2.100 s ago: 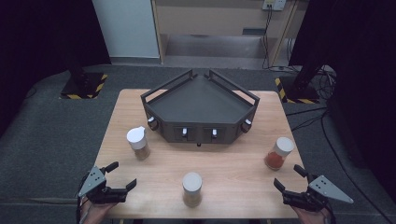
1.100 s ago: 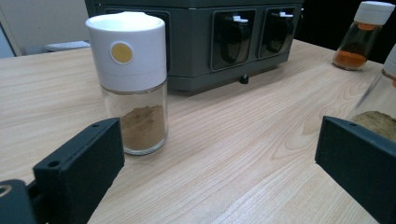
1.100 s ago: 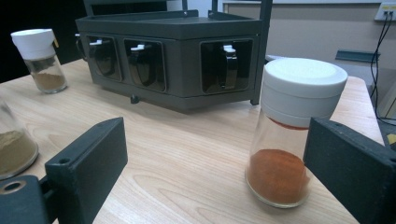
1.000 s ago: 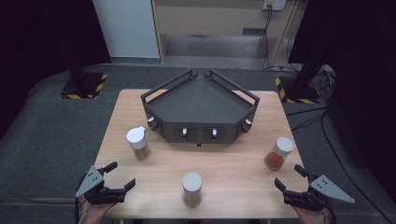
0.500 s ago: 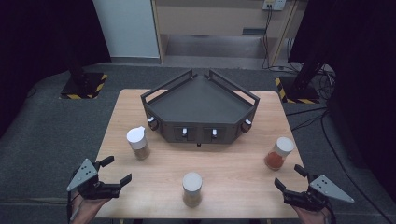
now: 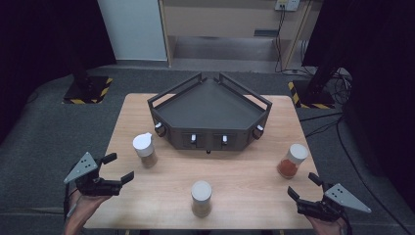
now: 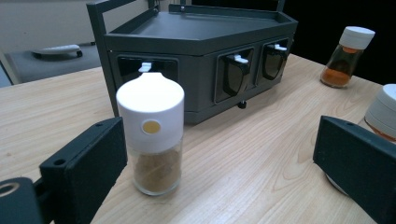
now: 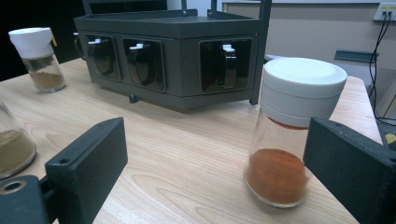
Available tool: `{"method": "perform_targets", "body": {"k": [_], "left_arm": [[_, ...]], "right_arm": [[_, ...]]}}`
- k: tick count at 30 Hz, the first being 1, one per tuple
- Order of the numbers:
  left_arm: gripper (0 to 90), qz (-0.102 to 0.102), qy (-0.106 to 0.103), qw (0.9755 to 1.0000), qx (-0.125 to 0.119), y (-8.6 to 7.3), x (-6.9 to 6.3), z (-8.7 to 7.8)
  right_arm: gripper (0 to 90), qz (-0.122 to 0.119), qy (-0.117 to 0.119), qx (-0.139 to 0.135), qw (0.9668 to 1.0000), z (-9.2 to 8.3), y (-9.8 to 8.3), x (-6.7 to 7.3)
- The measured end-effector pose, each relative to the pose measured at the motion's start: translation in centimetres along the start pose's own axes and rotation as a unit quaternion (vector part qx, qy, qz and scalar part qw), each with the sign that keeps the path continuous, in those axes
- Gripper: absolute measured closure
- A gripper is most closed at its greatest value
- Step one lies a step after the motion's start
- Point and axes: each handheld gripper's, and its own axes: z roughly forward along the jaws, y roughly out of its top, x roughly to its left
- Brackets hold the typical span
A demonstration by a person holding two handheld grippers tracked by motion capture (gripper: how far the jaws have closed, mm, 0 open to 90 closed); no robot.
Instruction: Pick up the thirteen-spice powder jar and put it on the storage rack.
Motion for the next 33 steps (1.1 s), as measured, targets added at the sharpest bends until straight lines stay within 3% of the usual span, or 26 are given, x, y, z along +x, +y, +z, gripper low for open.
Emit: {"method": "perform_targets", "body": {"k": [13,33], "left_arm": [[1.8,0.002,0.014,0.9997,0.018,2.2,1.8,1.7],[2.1,-0.004,0.027,0.9986,0.045,3.1,2.8,5.7]], "right_arm": [[6.4,0.000,0.000,0.000,1.0000,0.0,0.0,0.0],[6.4,0.003,0.000,-0.002,1.0000,-0.1,-0.1,-0.1]]}}
